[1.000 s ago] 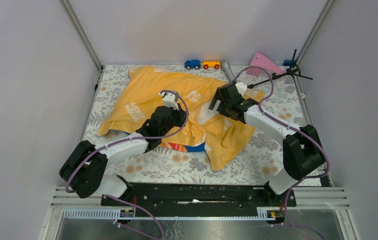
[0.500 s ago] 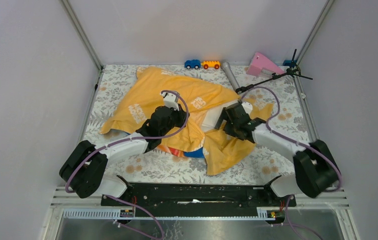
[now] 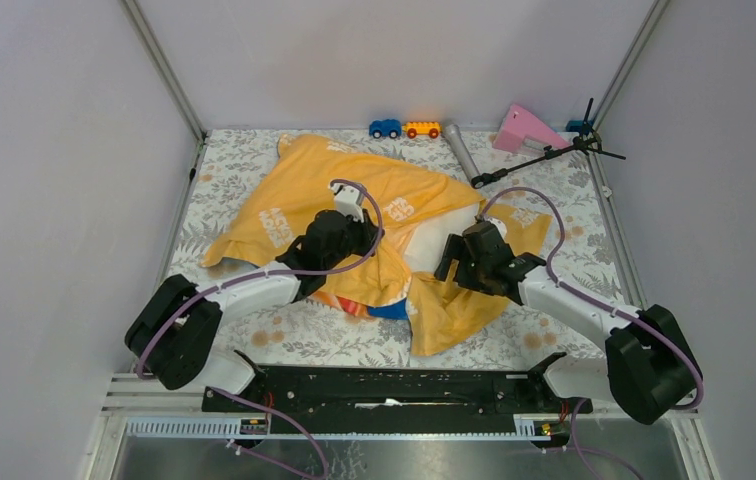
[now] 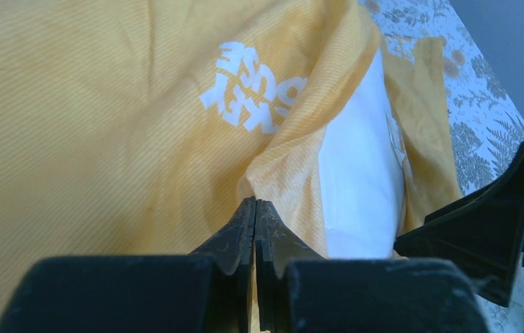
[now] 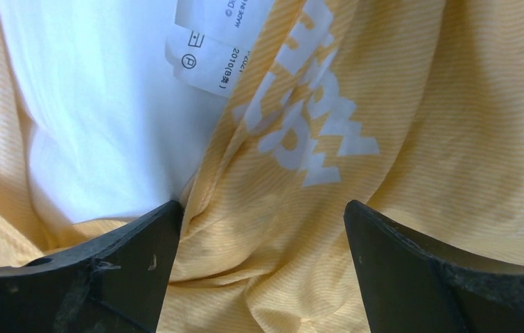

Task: Remove the pillowcase from the pillow

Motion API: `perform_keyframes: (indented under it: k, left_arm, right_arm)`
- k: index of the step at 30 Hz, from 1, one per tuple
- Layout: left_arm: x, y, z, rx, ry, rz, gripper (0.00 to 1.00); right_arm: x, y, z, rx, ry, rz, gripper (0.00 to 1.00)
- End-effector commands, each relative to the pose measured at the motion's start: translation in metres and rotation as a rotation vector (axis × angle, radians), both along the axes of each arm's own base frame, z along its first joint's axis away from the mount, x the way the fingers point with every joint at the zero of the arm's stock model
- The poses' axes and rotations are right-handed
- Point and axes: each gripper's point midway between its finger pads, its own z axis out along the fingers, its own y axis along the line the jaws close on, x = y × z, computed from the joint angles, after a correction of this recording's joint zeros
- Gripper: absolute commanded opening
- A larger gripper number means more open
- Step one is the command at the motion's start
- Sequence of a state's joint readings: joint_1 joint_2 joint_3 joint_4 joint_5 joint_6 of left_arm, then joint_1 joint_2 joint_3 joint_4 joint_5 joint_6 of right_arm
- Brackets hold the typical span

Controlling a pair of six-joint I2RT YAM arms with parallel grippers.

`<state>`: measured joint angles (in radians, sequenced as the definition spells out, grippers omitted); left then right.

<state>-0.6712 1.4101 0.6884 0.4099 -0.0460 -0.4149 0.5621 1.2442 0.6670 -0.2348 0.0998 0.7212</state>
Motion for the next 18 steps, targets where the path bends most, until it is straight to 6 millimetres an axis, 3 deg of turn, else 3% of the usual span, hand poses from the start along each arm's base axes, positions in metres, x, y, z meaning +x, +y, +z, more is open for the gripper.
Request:
perform_keyframes:
  k: [1,7,9,11,13,18]
  left_arm:
    - [0.006,-0.023,0.019,-0.014,-0.038,-0.103,0.04]
    - [0.001,-0.039,0.011,0.012,0.001,-0.183,0.14]
    - [-0.004,-0.048,0.008,0.028,0.007,-0.231,0.28]
    - [-0.012,-0.062,0.002,0.060,0.018,-0.289,0.51]
    - [-0.018,-0.075,-0.008,0.098,0.049,-0.337,0.67]
    - [-0.024,-0.099,-0.043,0.178,0.170,-0.416,0.90]
  right_arm:
    - [-0.016,0.005,-0.015,-0.008,0.084,0.074,0.87]
    - [-0.021,-0.005,-0.018,-0.020,0.072,0.030,0.50]
    - [-0.019,-0.005,-0.016,0.000,0.037,0.018,0.39]
    - [-0.018,-0.002,-0.015,0.031,0.015,0.021,0.29]
    - [-0.018,0.005,-0.014,0.070,-0.001,0.039,0.23]
    - [-0.017,0.009,-0.014,0.099,-0.019,0.045,0.06]
